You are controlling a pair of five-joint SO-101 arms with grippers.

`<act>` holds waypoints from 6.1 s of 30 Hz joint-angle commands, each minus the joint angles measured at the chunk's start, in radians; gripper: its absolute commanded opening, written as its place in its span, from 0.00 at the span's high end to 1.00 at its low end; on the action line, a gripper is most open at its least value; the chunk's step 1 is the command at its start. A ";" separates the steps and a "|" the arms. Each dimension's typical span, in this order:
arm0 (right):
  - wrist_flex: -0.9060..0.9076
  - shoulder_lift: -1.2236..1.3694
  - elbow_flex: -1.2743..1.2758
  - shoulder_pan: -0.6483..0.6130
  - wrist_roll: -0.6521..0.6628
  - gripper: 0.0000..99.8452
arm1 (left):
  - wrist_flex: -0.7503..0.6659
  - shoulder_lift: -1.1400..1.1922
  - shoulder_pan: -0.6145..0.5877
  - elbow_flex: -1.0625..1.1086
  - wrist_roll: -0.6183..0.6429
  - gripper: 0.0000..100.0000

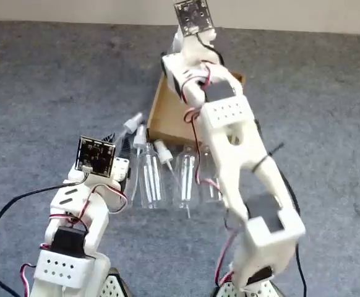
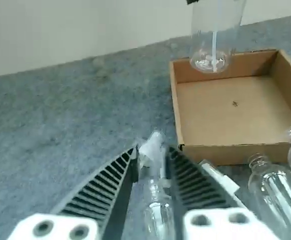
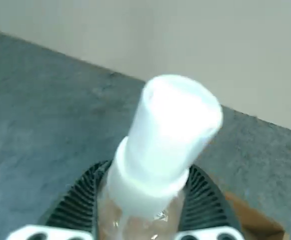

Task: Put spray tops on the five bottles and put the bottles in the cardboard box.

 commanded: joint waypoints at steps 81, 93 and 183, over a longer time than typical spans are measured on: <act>0.886 0.610 -1.478 -0.019 0.006 0.76 | -0.044 -0.010 -0.012 -0.004 -0.003 0.99; 1.234 0.406 -1.524 0.035 0.009 0.95 | -0.046 -0.001 -0.010 -0.004 -0.002 0.99; 0.828 -1.009 0.863 0.499 0.284 0.93 | -0.064 -0.010 -0.170 0.174 -0.132 0.99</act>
